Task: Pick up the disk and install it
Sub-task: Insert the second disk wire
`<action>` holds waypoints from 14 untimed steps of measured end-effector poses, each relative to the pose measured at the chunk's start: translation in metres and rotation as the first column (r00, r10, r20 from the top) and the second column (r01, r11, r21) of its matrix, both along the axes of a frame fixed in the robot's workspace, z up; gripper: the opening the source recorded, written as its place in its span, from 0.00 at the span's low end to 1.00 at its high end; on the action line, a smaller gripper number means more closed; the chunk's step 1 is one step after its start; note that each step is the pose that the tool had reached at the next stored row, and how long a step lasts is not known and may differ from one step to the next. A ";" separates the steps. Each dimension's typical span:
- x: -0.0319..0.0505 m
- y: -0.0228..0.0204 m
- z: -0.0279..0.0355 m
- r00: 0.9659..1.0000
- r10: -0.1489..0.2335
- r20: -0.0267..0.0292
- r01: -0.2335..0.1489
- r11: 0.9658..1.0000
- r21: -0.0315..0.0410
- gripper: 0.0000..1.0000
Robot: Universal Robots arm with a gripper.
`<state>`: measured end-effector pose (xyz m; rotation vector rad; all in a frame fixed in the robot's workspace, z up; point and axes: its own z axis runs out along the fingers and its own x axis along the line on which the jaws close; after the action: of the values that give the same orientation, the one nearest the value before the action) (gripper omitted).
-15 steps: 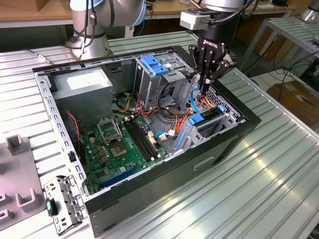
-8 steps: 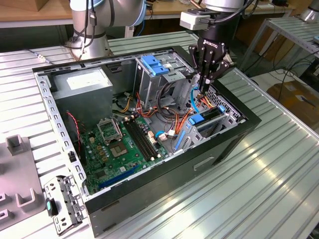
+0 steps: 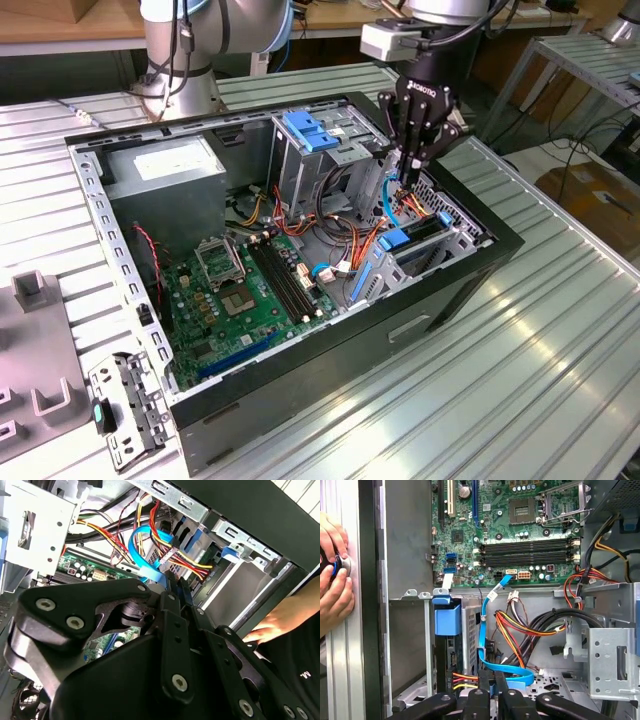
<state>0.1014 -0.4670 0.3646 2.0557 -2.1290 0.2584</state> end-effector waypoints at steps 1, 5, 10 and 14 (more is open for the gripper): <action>-0.0015 0.0000 0.0000 1.000 0.000 0.000 0.000 1.000 0.000 0.16; -0.0153 -0.0017 -0.0005 1.000 0.001 0.001 -0.001 1.000 0.004 0.16; -0.0179 -0.0082 -0.0014 1.000 0.001 0.002 -0.002 0.999 0.051 0.16; -0.0191 -0.0182 -0.0025 1.000 0.001 0.002 -0.001 0.998 0.066 0.16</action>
<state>0.0823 -0.4851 0.3621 2.0935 -2.1656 0.1930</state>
